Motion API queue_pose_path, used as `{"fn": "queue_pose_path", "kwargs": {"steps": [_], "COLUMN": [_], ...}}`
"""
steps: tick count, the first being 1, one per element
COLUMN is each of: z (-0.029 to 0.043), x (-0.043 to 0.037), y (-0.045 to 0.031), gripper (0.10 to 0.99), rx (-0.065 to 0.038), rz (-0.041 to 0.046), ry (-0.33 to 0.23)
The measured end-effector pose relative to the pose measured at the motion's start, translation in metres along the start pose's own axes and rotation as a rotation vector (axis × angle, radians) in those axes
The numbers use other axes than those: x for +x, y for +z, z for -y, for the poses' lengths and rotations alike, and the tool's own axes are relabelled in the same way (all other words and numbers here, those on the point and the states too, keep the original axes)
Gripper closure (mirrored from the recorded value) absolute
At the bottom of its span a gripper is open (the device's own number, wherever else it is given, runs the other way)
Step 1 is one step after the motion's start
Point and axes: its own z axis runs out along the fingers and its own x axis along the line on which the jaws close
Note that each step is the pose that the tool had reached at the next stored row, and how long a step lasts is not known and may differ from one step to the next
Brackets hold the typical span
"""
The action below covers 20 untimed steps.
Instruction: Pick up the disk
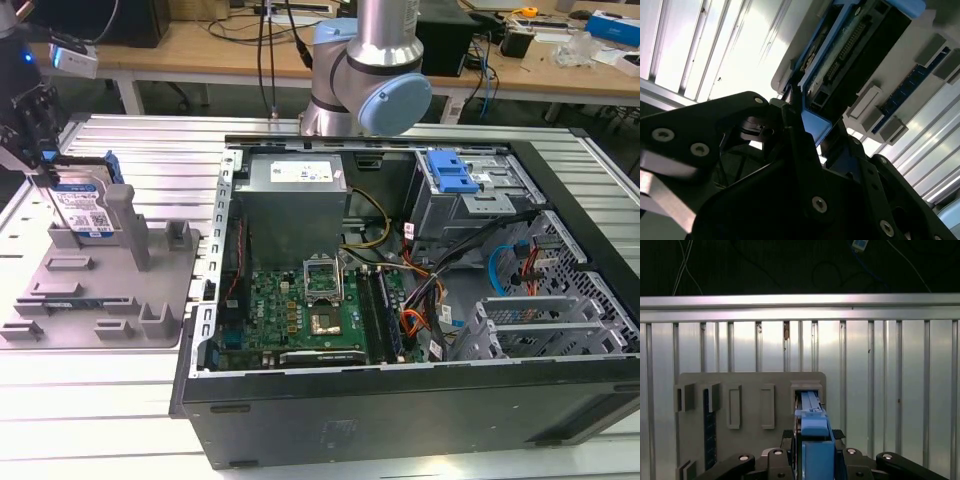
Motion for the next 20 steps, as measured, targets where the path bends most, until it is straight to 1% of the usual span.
{"fn": "queue_pose_path", "kwargs": {"steps": [5,7,8,16,17,20], "z": [0.0000,0.0000,-0.0001,0.0000,0.0001,0.0001], "x": [0.0000,-0.0001,-0.0001,-0.0001,-0.0001,0.0003], "y": [0.0014,0.0022,0.0024,0.0031,0.0024,-0.0101], "gripper": [0.678,0.694,0.722,0.722,0.722,0.722], "rx": [0.000,0.000,0.000,0.000,0.002,0.000], "rz": [0.0000,-0.0001,-0.0001,0.0000,0.0007,0.0001], "ry": [0.000,0.000,0.000,0.000,0.000,0.000]}}
